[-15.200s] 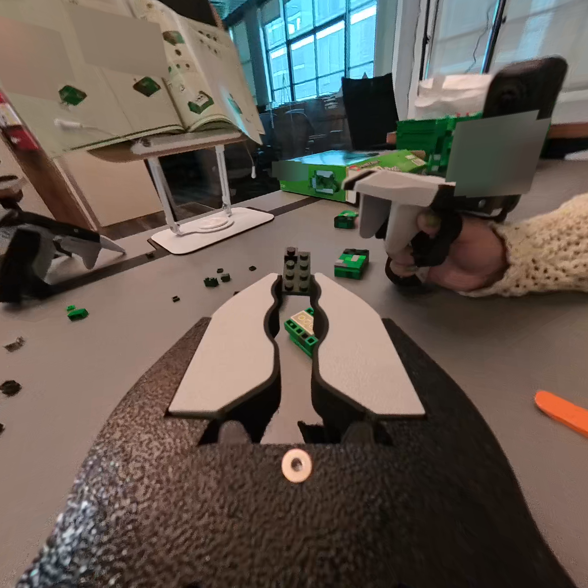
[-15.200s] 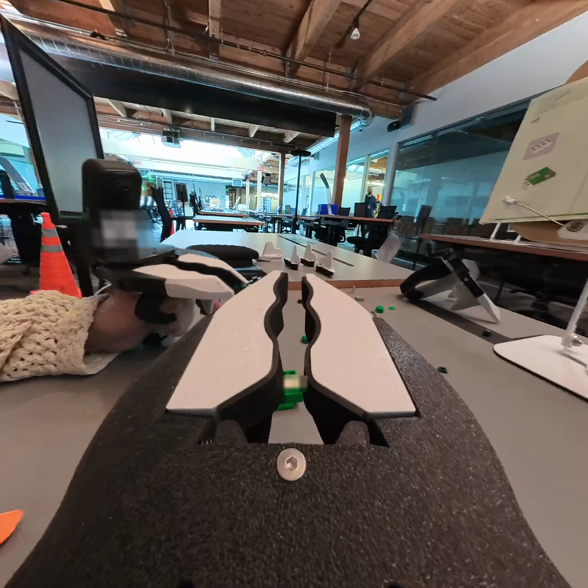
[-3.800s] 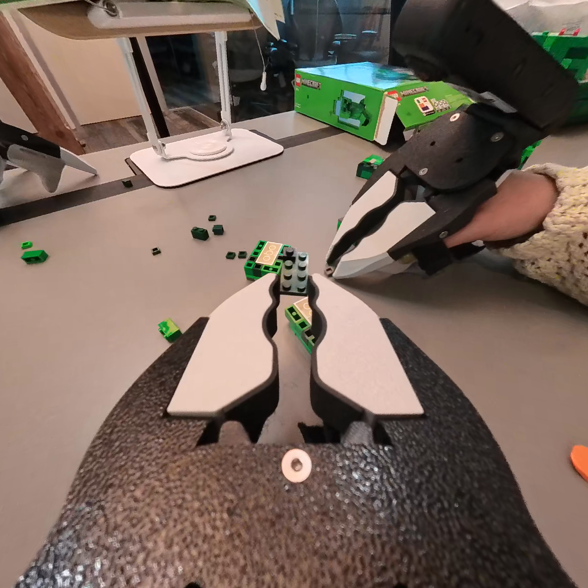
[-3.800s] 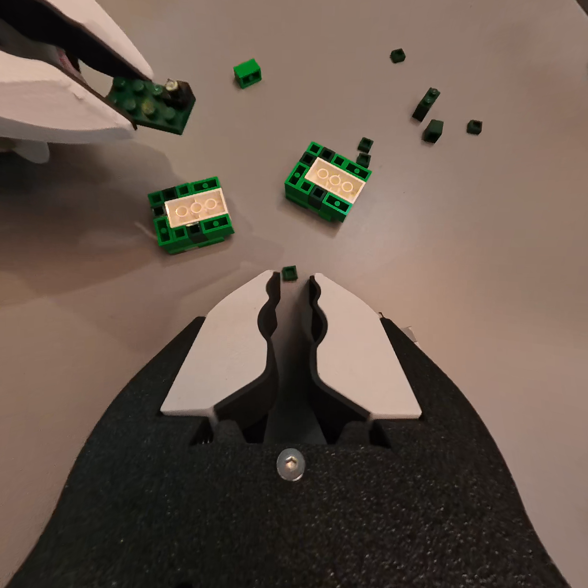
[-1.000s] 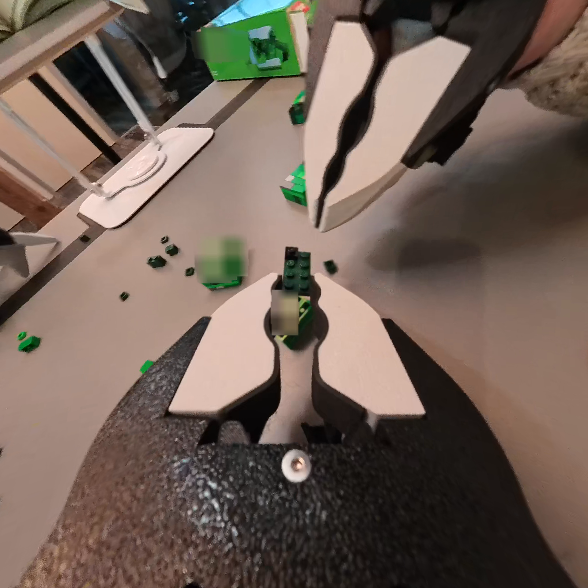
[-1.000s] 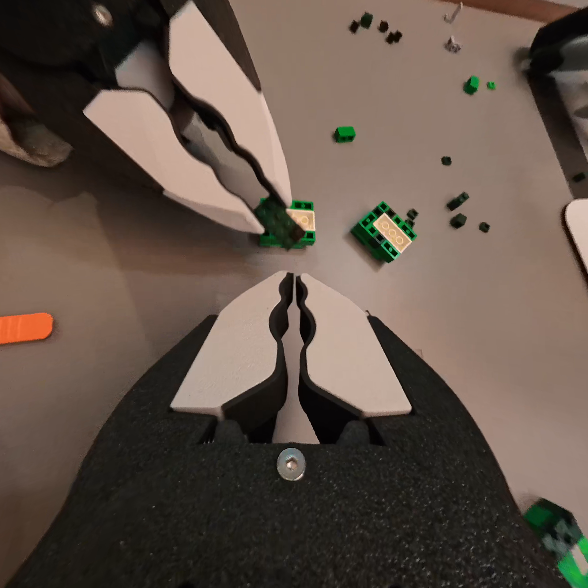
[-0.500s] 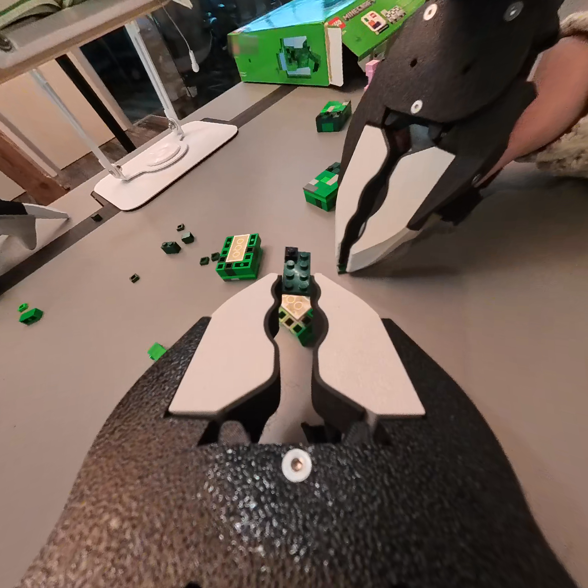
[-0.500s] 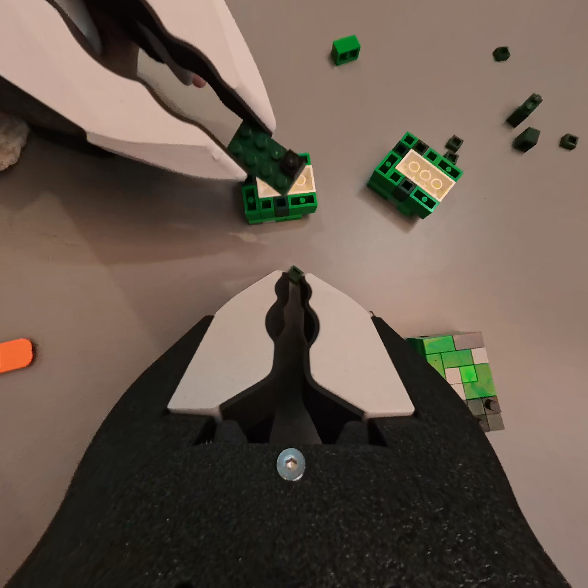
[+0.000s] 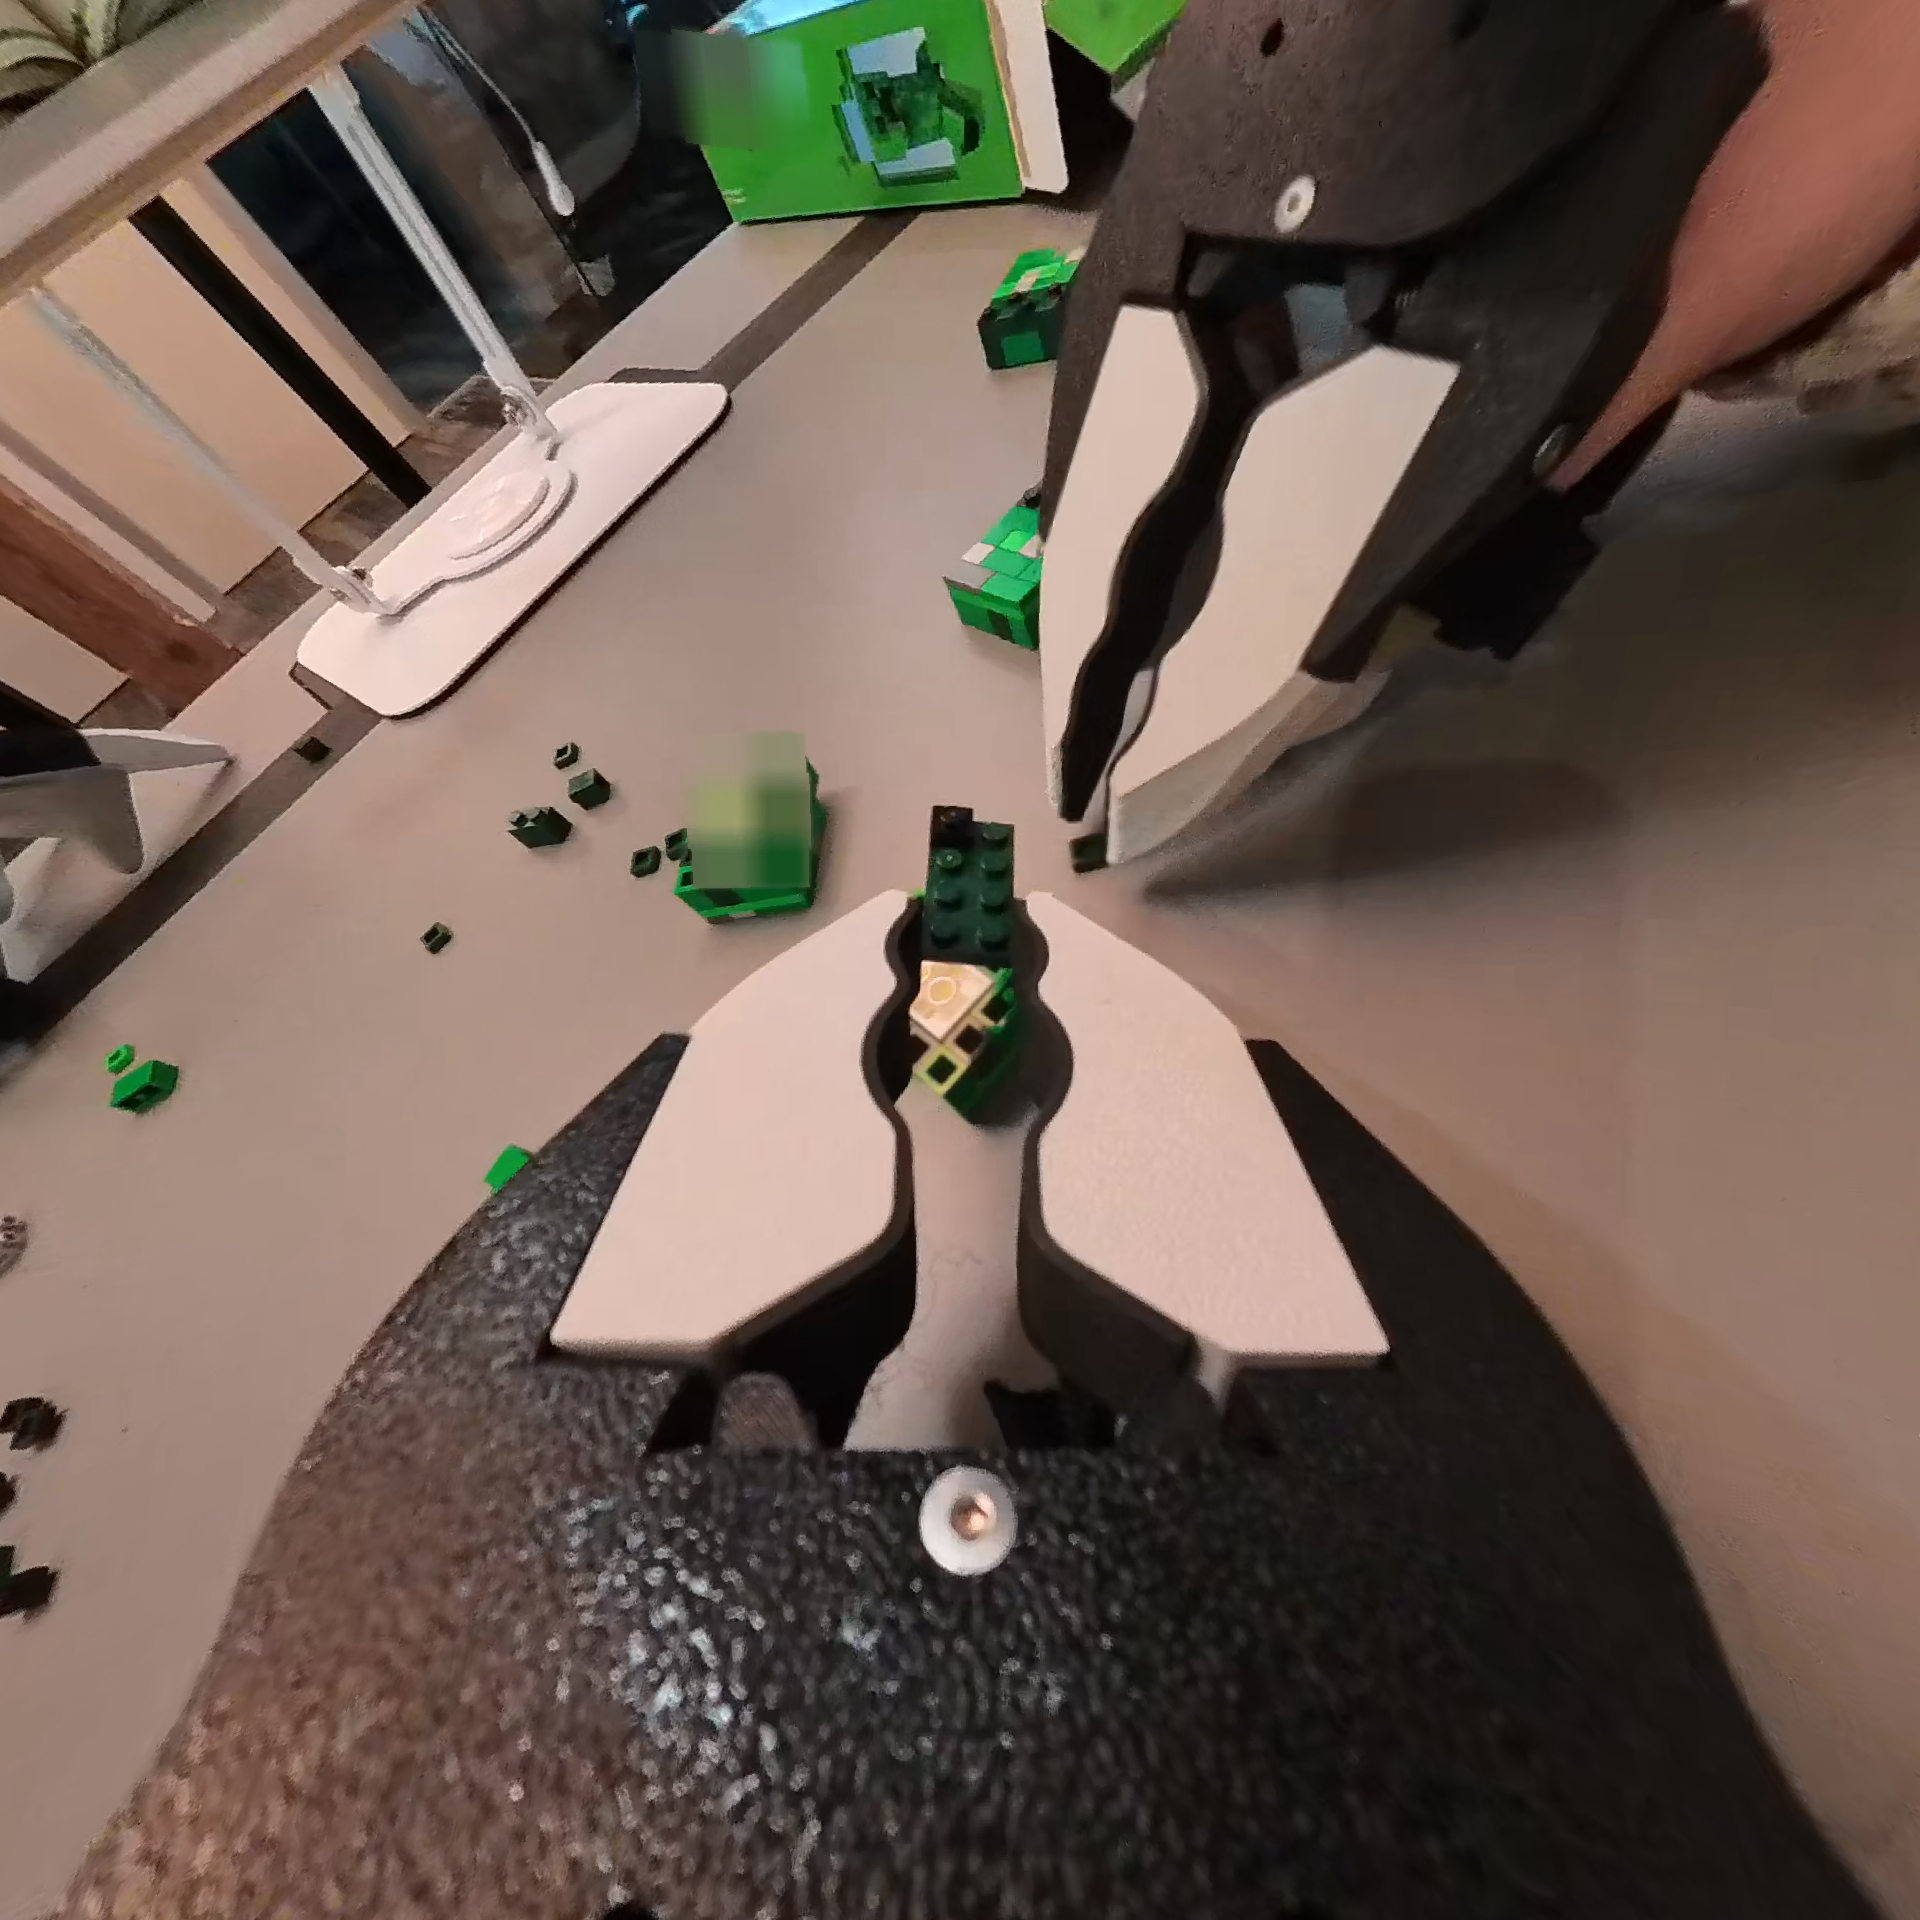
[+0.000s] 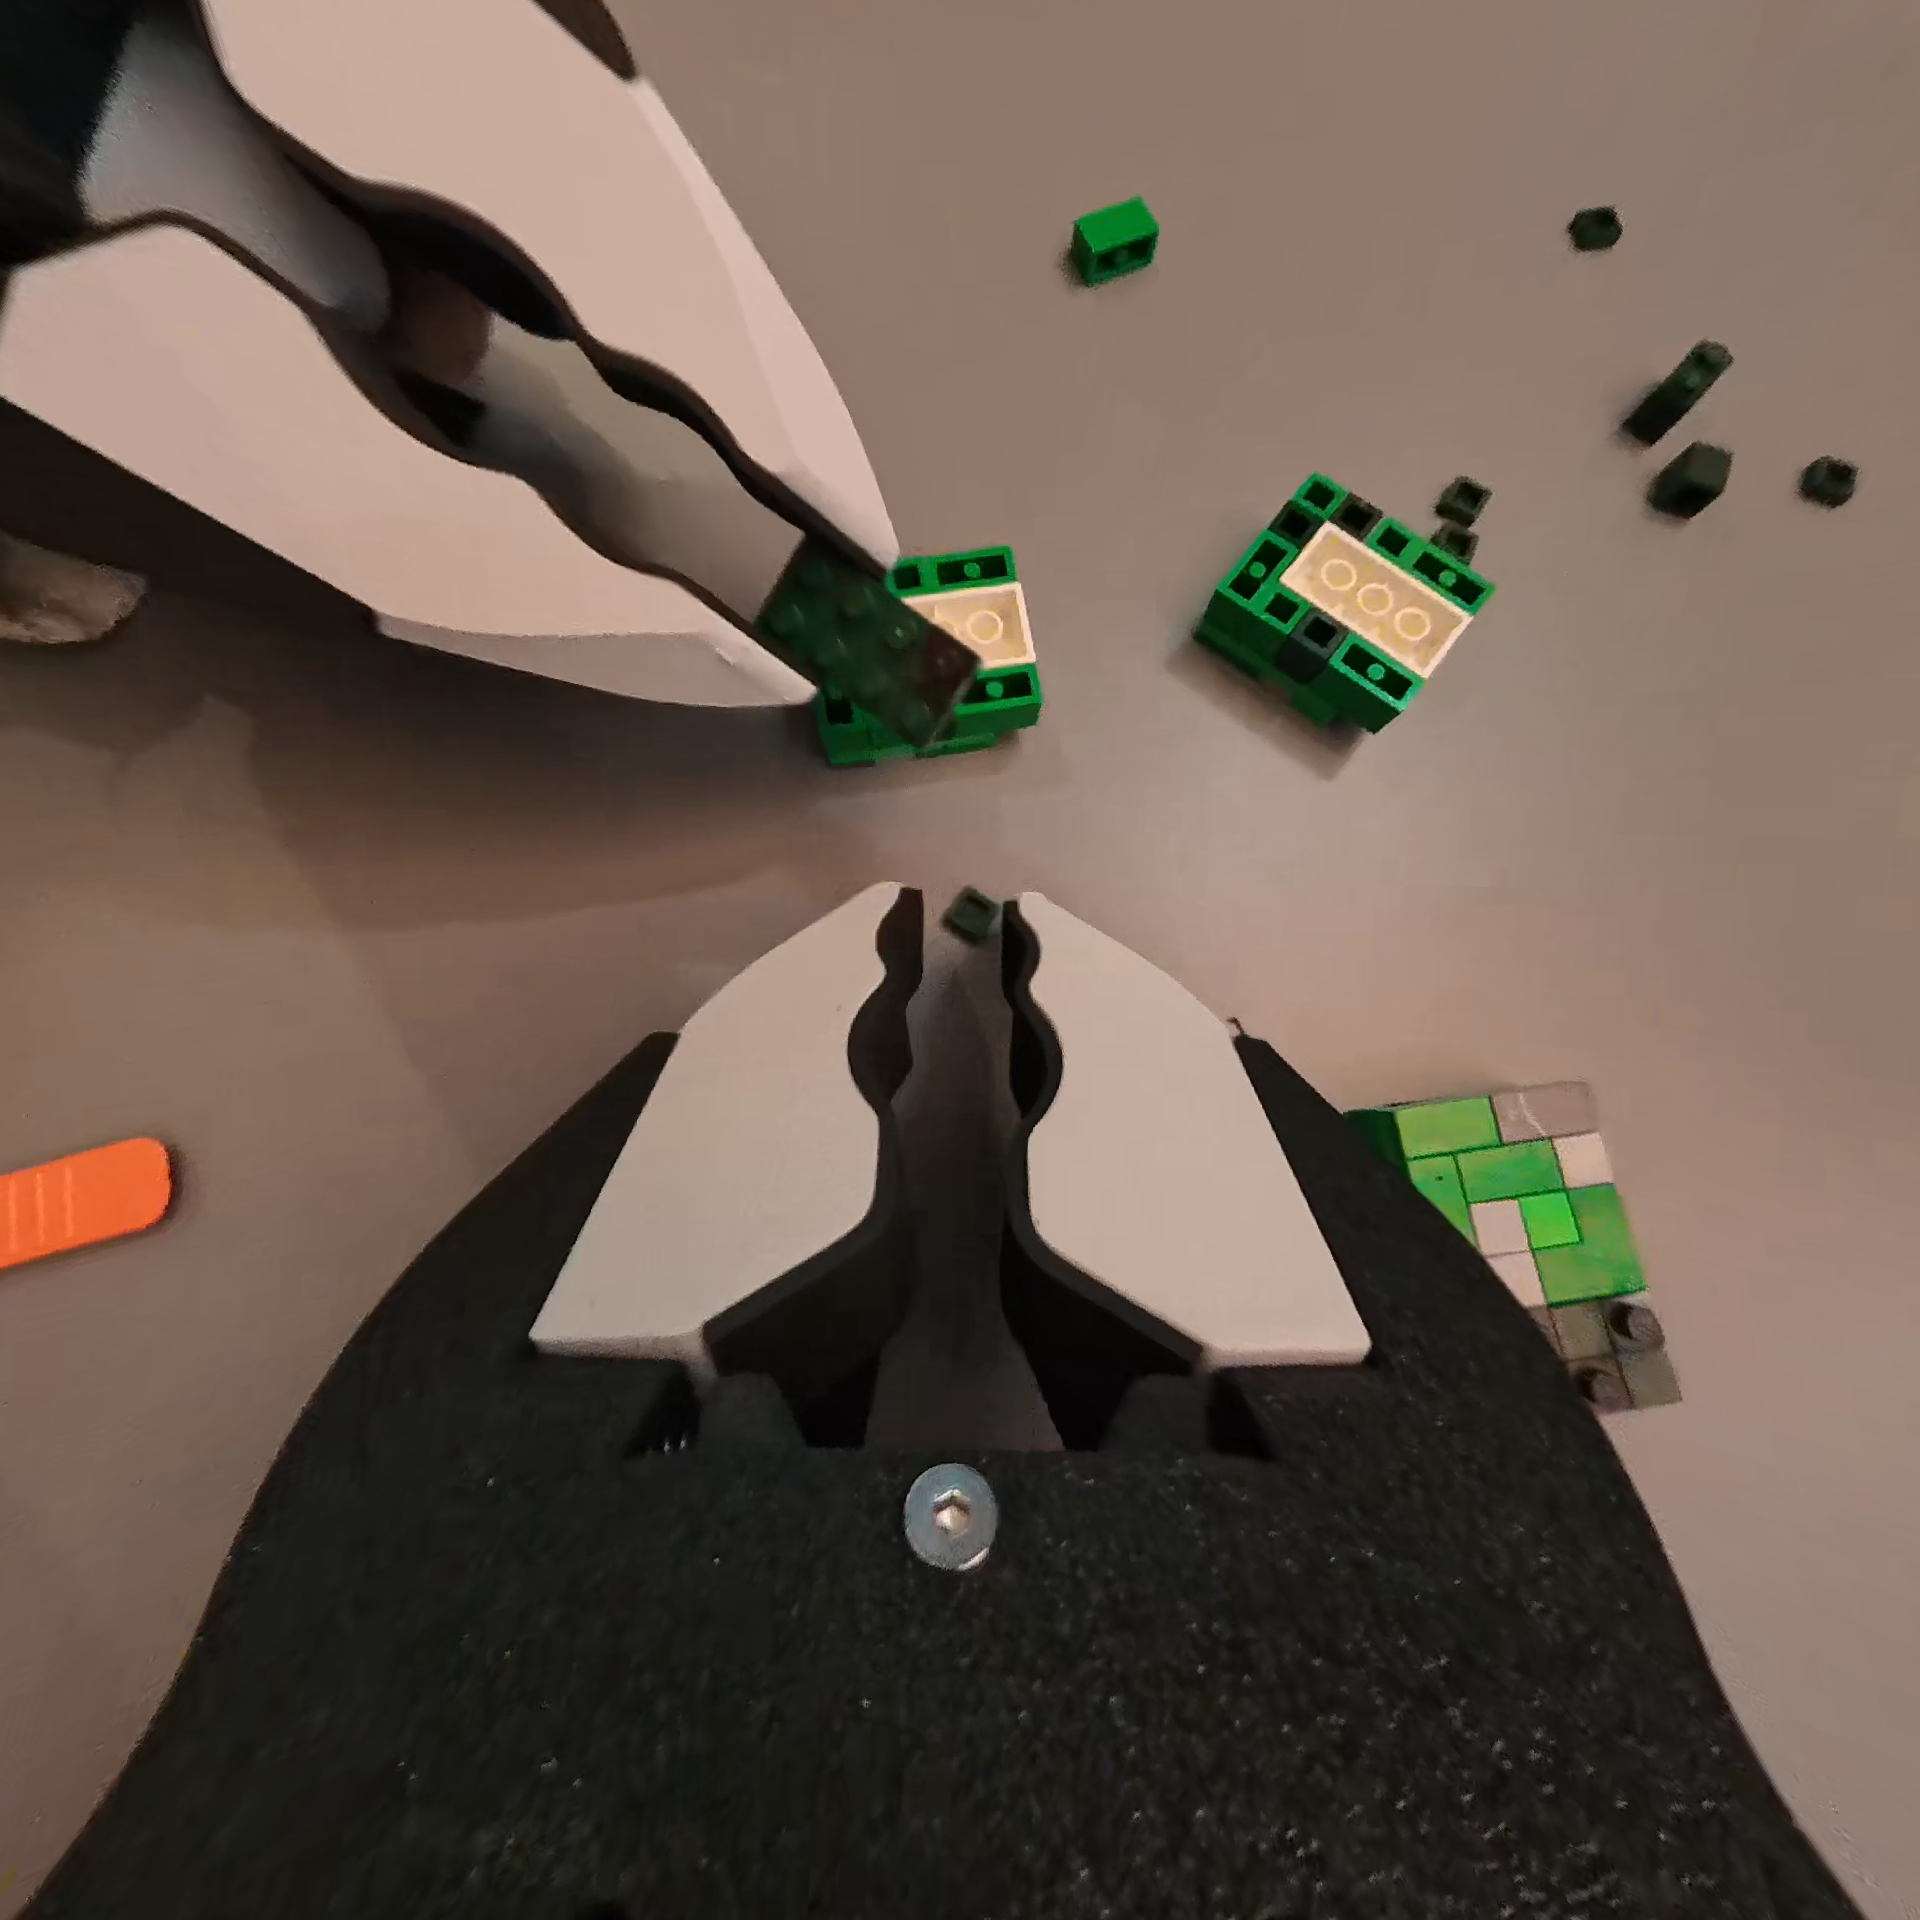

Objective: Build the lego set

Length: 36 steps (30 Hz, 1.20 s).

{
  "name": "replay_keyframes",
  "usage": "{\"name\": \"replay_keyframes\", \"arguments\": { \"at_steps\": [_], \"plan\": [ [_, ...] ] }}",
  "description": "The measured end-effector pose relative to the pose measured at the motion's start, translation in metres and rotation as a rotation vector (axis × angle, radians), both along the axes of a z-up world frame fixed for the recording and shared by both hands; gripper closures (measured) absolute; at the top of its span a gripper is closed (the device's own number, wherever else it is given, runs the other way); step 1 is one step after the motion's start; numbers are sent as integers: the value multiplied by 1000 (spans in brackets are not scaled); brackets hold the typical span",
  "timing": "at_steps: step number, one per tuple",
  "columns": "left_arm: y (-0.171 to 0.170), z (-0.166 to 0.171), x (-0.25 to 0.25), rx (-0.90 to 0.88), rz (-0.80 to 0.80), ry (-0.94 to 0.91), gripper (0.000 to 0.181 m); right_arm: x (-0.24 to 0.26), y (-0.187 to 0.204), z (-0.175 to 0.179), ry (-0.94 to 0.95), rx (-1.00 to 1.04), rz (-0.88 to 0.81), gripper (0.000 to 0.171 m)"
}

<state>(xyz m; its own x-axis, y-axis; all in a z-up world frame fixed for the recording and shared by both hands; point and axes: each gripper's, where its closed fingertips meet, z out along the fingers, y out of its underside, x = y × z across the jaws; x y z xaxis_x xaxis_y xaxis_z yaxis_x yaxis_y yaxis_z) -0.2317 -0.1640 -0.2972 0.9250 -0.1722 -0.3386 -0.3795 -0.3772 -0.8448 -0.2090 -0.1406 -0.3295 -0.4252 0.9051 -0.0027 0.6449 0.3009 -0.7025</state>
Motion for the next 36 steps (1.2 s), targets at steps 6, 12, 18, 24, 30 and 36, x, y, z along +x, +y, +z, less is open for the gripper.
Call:
{"name": "replay_keyframes", "arguments": {
  "at_steps": [6, 12, 18, 24, 30, 36],
  "plan": [
    [0, 0, 1, -2, -4, -5, 166, -1, 1, -6, -26, 25, -2, 161],
    [0, -2, 1, -9, -8, 0, 166, -1, -2, -6, -13, 49, 21, 163],
    [1, -4, 5, -21, -28, 19, 166, -2, -9, 16, 73, 31, 53, 163],
    [1, -6, 10, -33, -49, 35, 166, -1, -15, 30, 109, -4, 75, 163],
    [1, -2, 5, -11, -23, 37, 166, 1, -11, 28, 98, 24, 74, 163],
    [1, -4, 15, -25, -77, 35, 166, 0, -18, 37, 127, -37, 86, 165]
  ]
}}
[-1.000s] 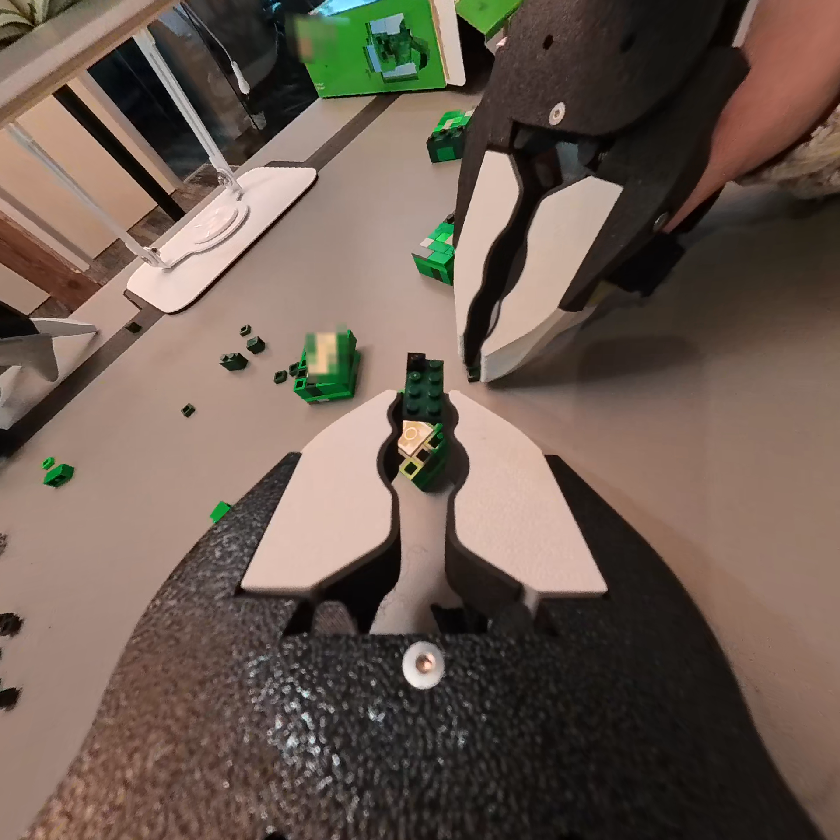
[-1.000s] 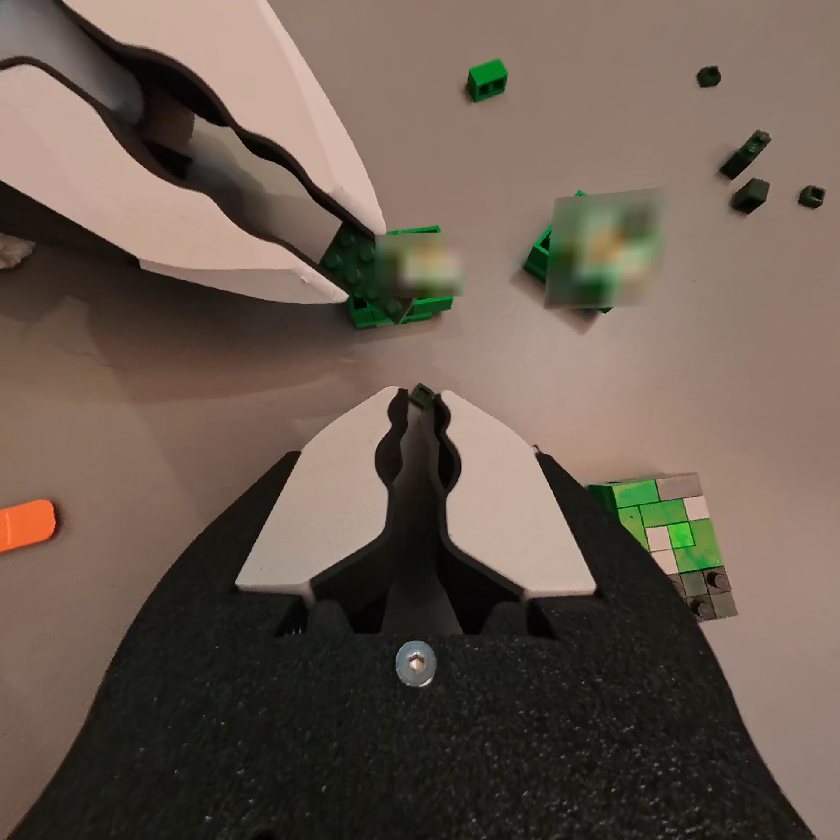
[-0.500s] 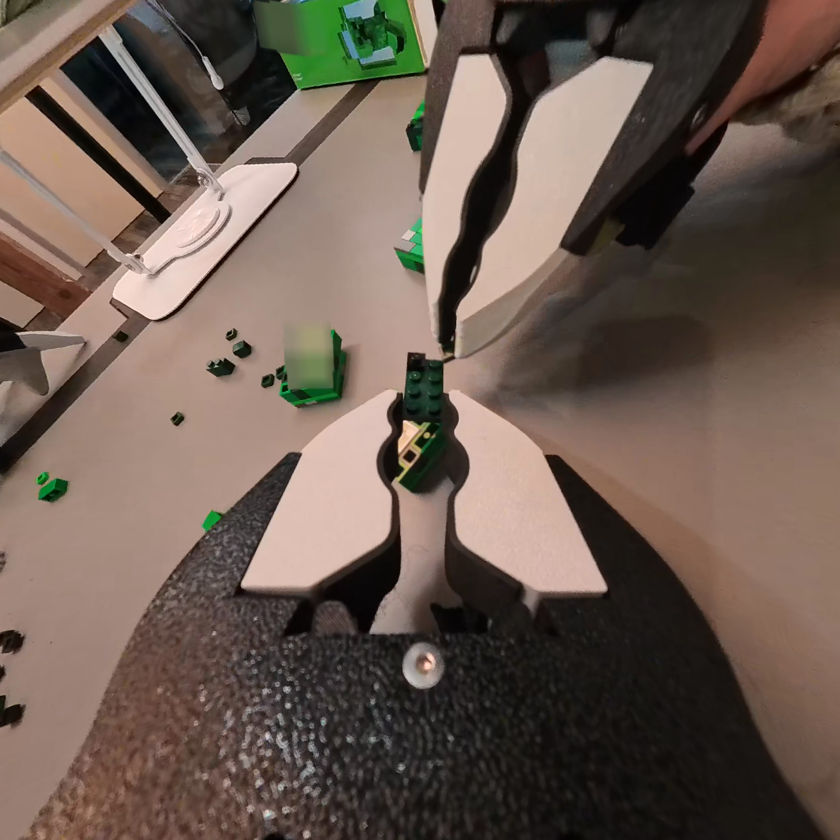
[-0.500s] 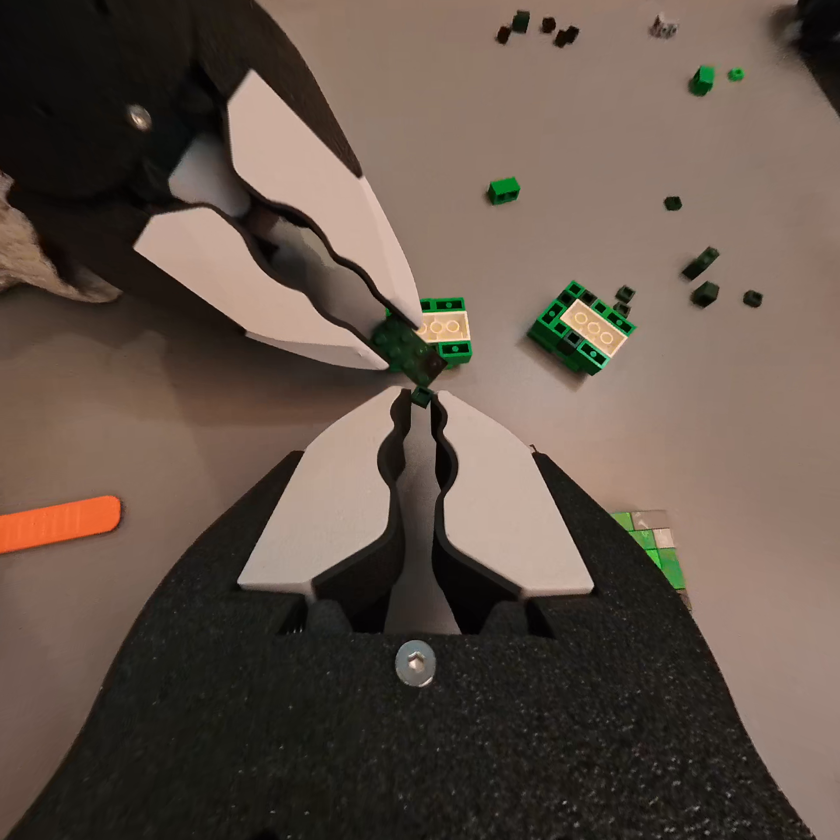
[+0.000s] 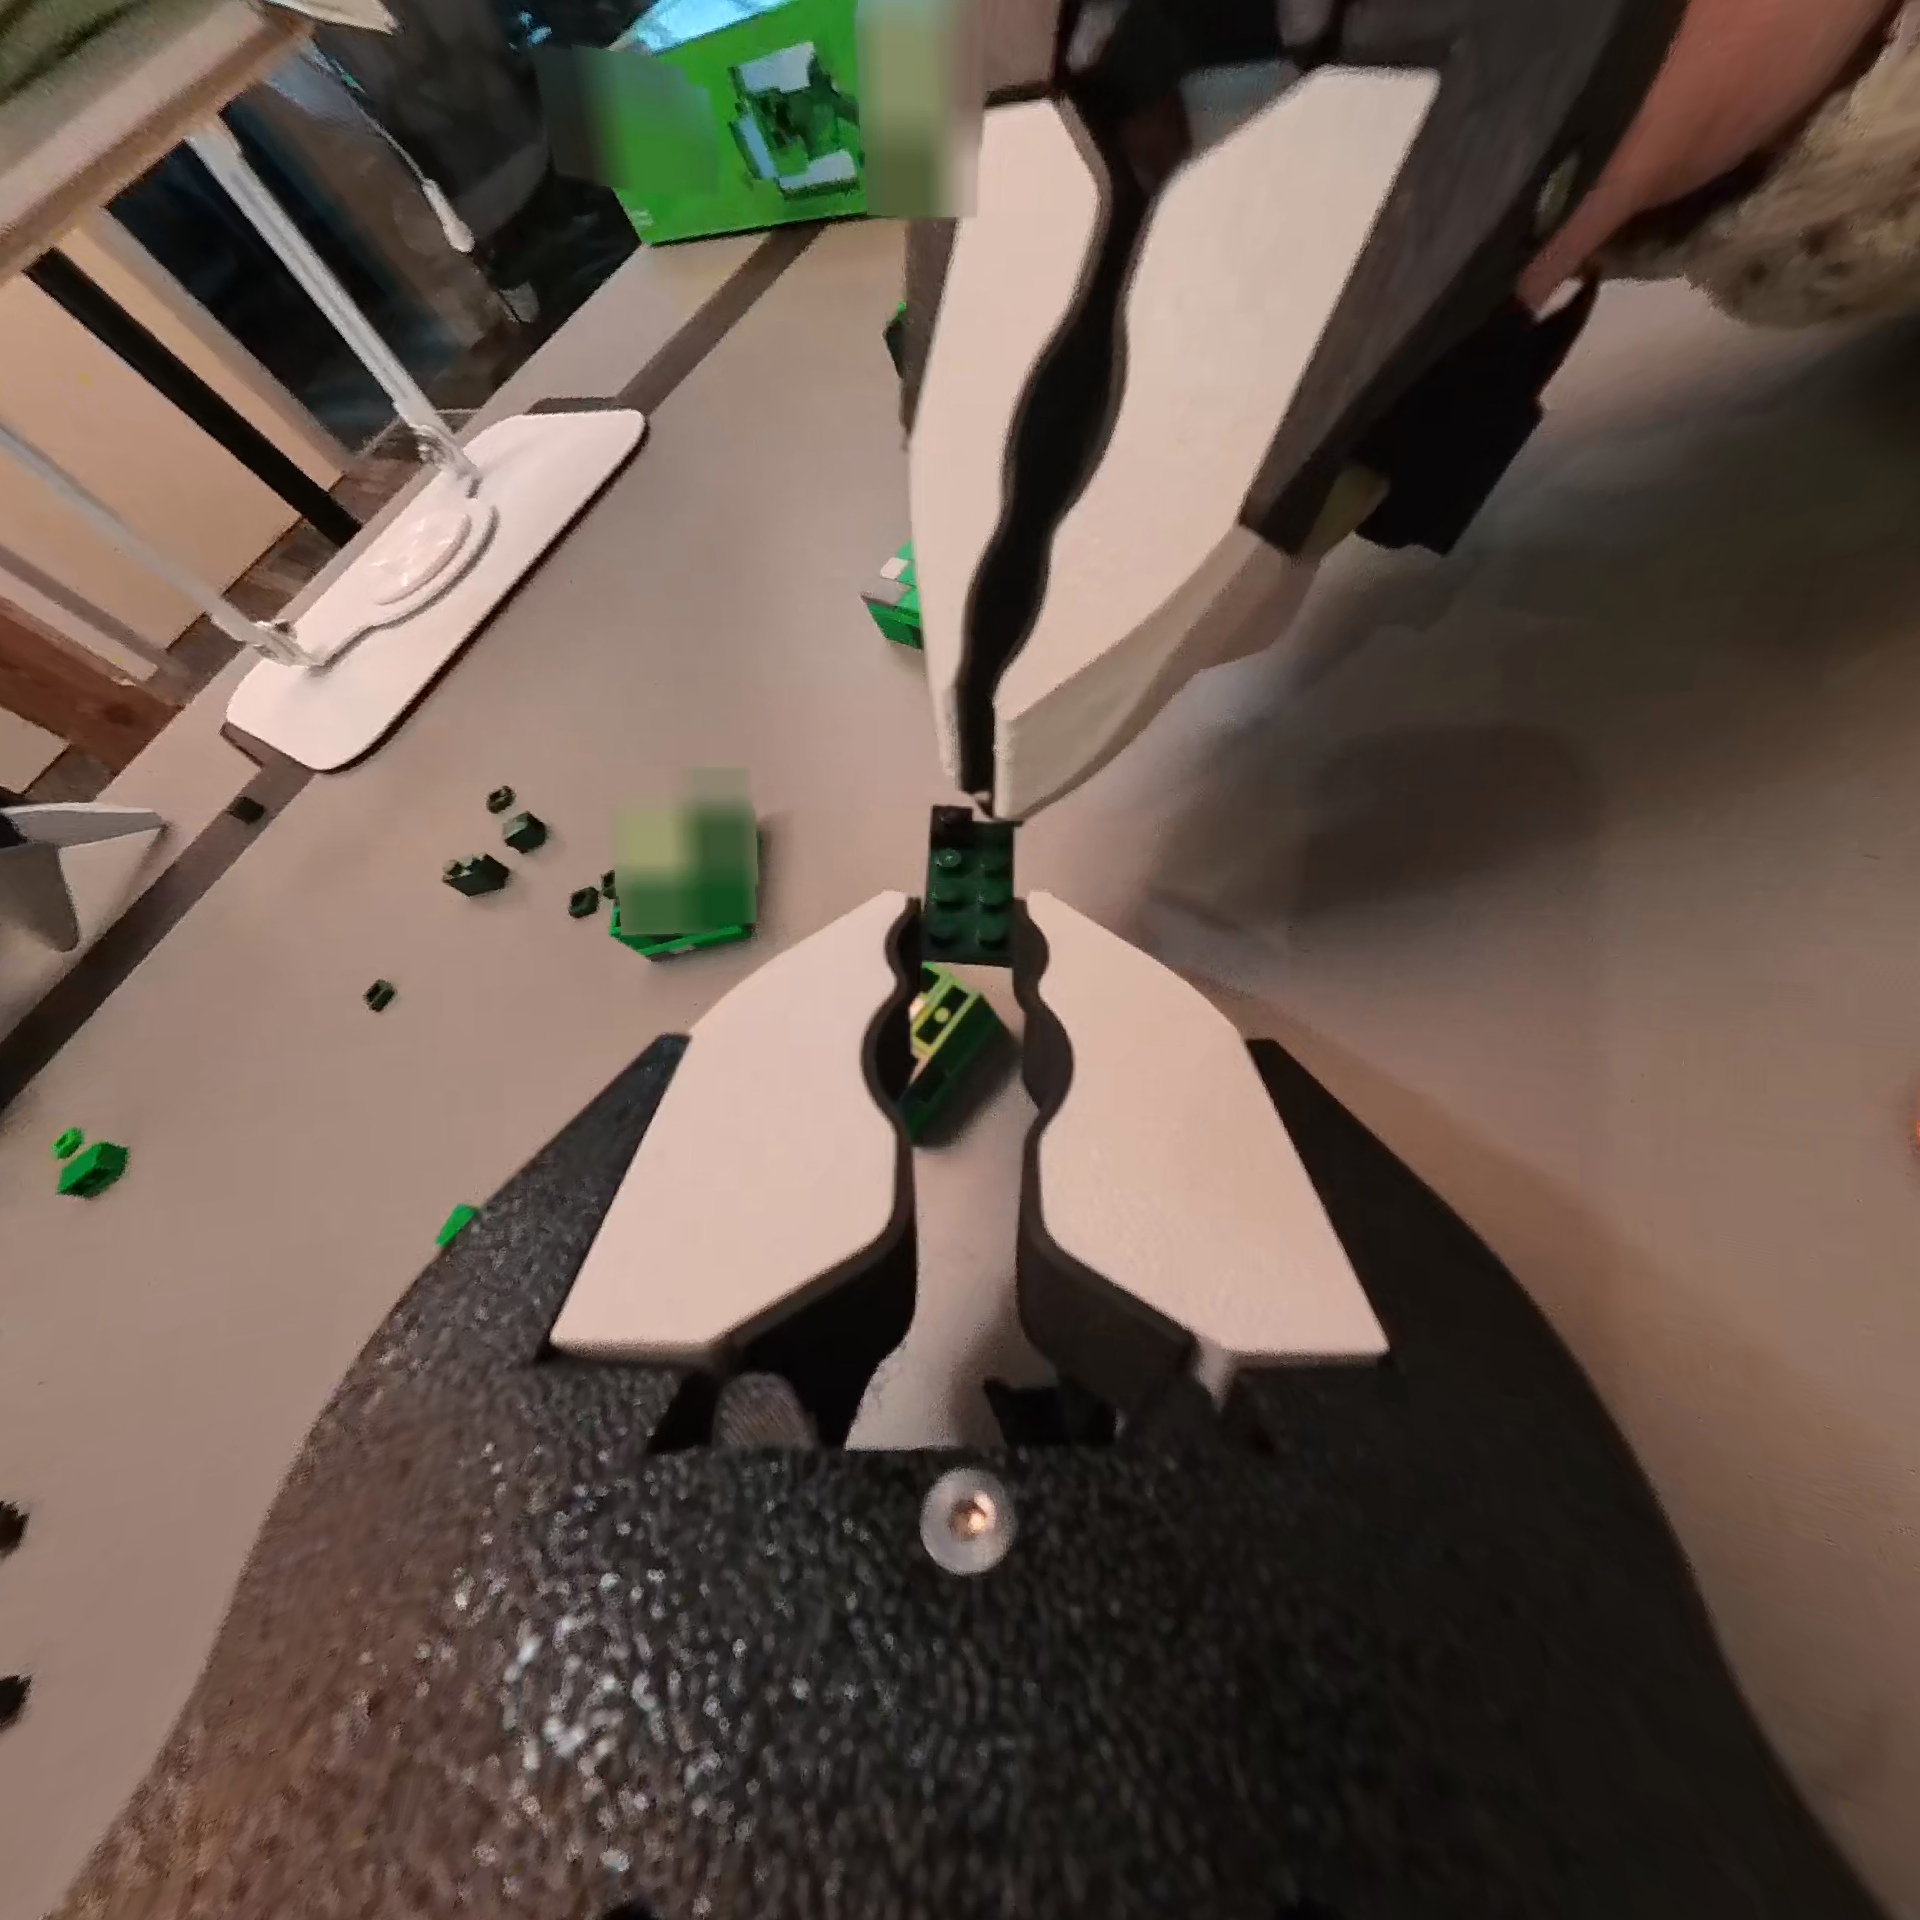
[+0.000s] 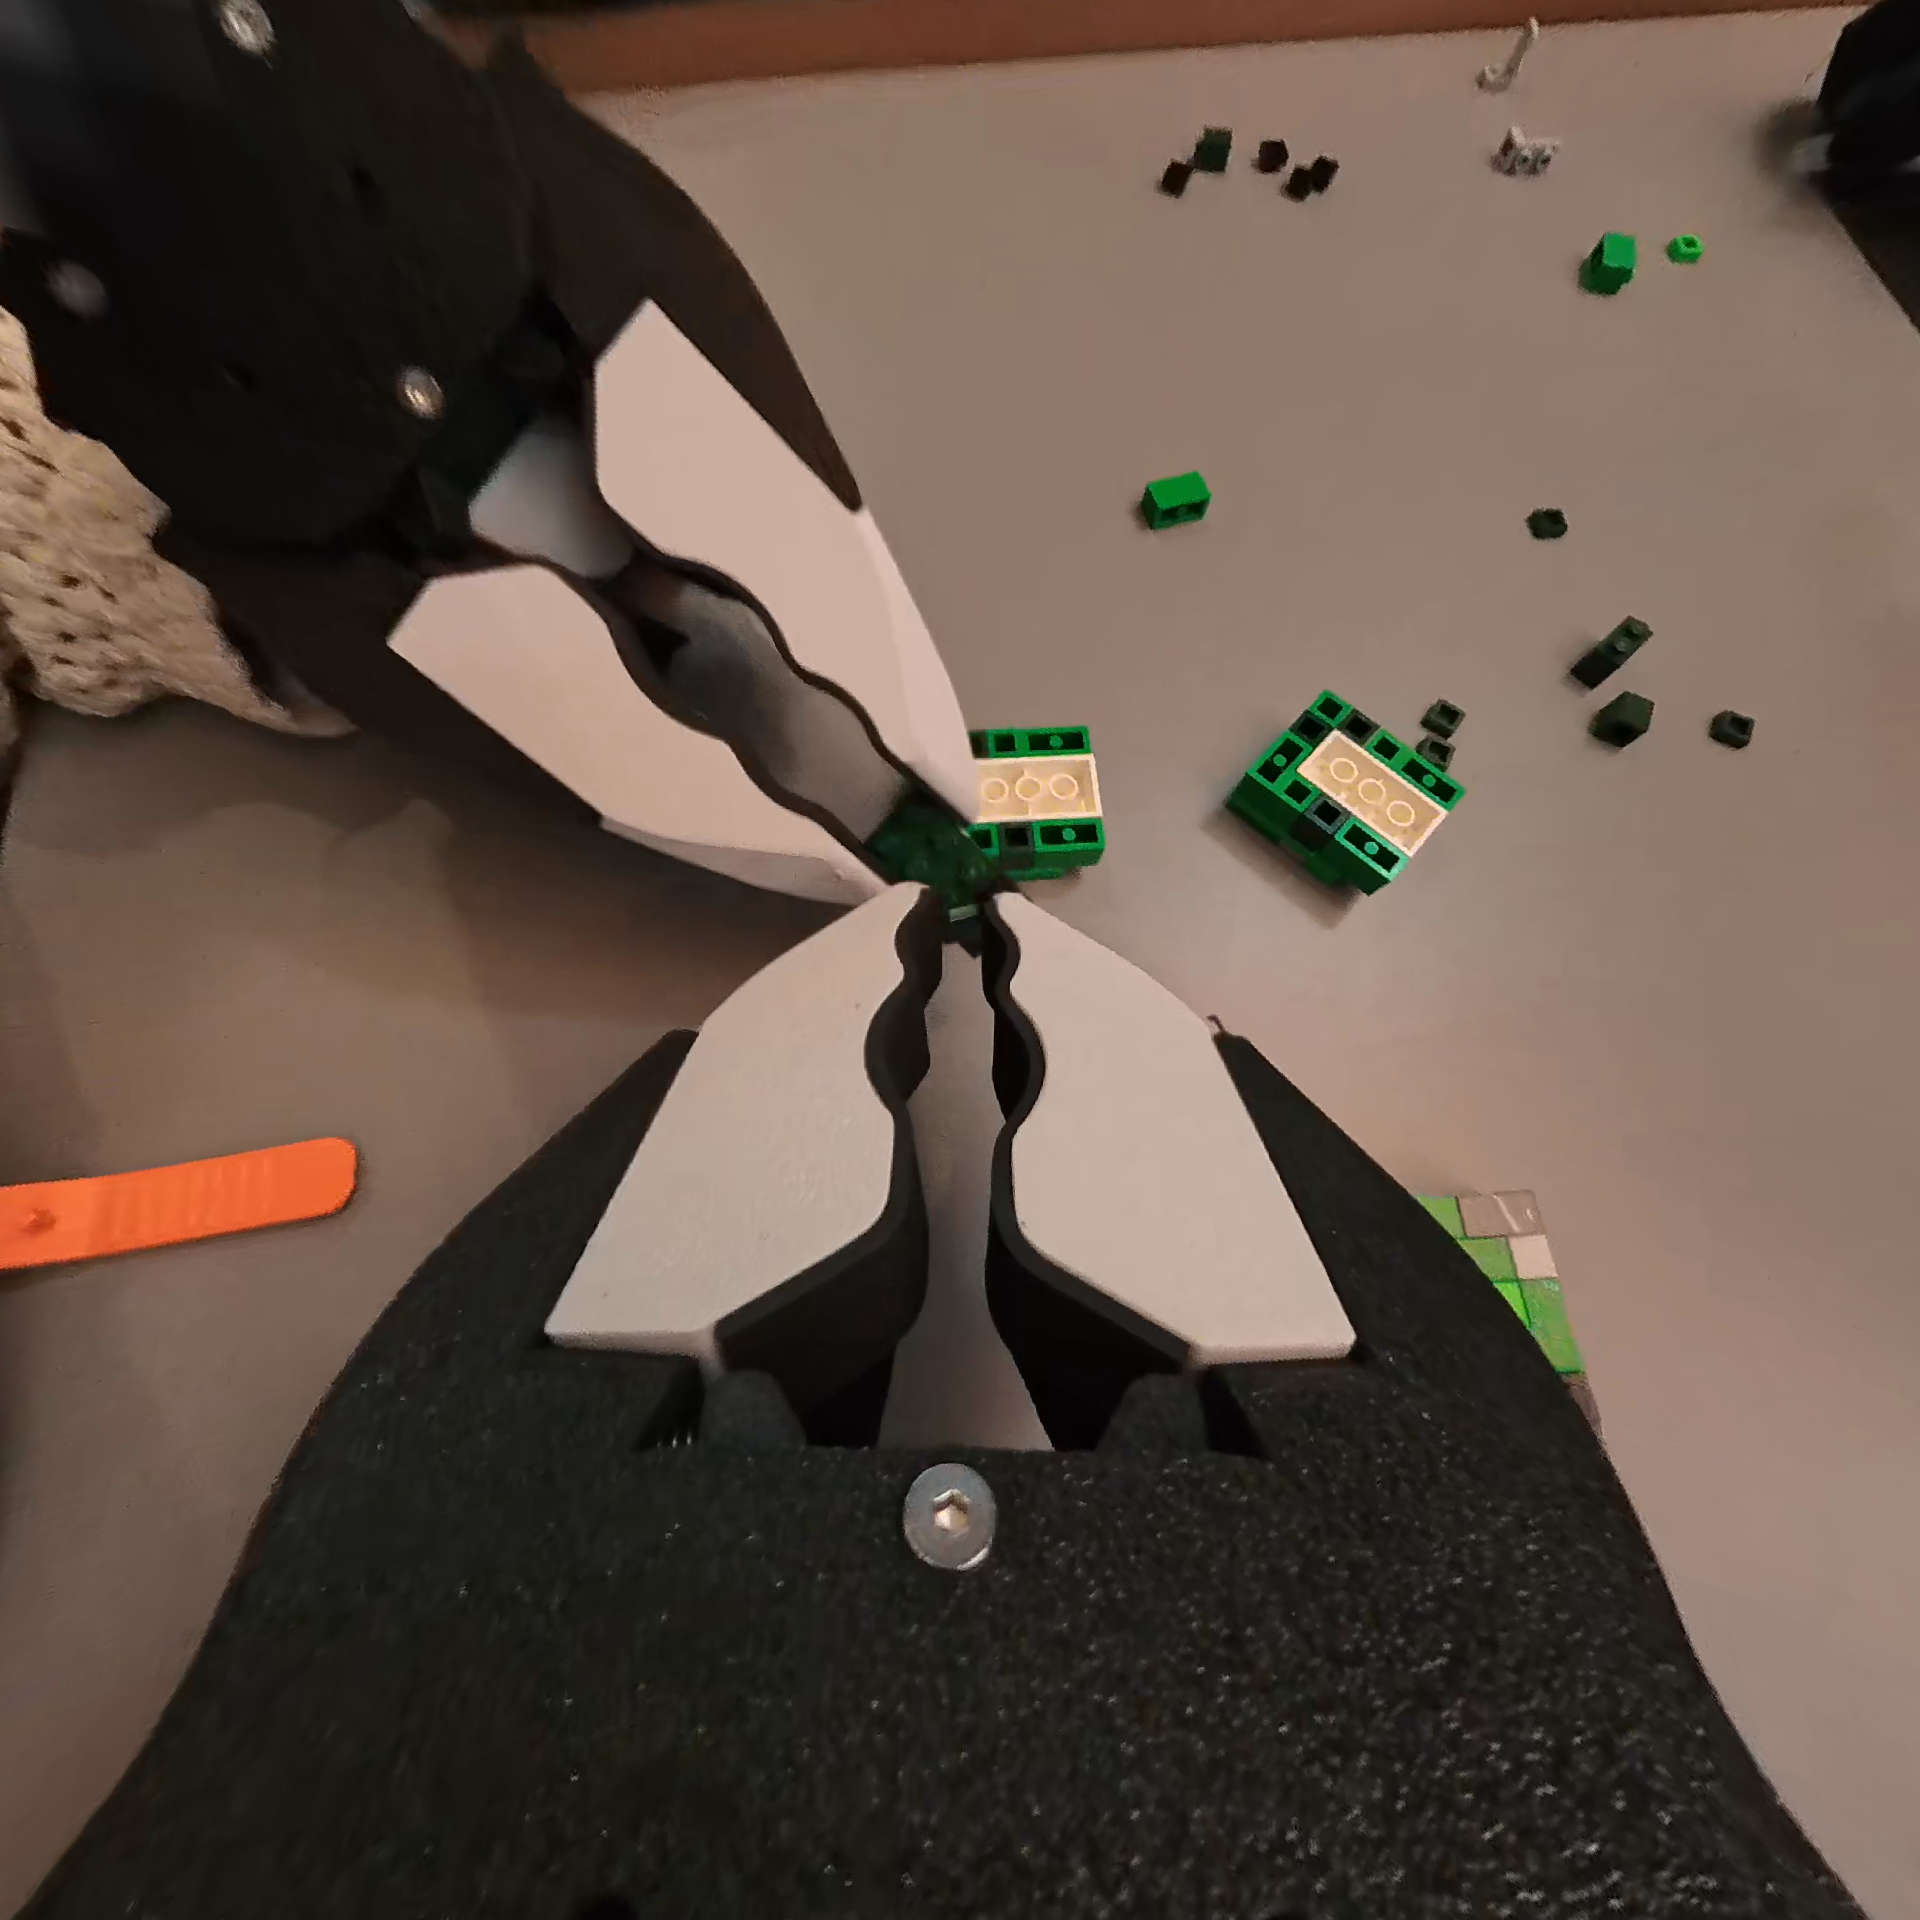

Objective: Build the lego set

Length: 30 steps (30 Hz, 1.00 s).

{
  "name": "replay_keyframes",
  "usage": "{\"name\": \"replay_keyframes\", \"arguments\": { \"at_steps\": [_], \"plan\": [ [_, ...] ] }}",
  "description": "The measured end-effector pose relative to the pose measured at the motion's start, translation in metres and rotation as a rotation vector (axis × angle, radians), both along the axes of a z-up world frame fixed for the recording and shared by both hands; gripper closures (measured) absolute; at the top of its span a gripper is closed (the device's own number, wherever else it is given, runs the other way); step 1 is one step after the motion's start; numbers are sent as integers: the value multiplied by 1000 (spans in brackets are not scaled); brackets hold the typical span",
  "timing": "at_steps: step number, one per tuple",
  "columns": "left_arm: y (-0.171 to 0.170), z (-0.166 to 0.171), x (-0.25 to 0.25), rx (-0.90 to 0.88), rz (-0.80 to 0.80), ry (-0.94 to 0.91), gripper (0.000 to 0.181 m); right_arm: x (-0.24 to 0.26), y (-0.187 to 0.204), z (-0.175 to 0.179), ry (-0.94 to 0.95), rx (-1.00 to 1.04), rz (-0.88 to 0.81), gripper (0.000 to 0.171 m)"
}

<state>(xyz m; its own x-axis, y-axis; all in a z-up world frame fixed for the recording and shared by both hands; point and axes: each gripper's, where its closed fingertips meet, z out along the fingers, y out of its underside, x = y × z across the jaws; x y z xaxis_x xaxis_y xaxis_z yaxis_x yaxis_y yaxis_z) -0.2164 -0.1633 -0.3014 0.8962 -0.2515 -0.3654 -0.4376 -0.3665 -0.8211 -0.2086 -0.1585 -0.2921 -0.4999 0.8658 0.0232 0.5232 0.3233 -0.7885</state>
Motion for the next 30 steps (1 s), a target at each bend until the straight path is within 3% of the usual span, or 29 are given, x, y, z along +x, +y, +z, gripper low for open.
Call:
{"name": "replay_keyframes", "arguments": {
  "at_steps": [11, 17, 23, 30],
  "plan": [
    [-1, 6, -14, 30, 77, -48, 166, 13, 35, -14, -81, 100, -75, 165],
    [0, 5, -9, 24, 52, -39, 166, 16, 24, -9, -3, 32, -14, 165],
    [1, 5, 4, 32, -11, 6, 166, 18, 13, -11, 59, 106, 61, 165],
    [1, 3, 1, 20, 3, 13, 166, 26, 14, -33, -136, 230, 104, 164]
  ]
}}
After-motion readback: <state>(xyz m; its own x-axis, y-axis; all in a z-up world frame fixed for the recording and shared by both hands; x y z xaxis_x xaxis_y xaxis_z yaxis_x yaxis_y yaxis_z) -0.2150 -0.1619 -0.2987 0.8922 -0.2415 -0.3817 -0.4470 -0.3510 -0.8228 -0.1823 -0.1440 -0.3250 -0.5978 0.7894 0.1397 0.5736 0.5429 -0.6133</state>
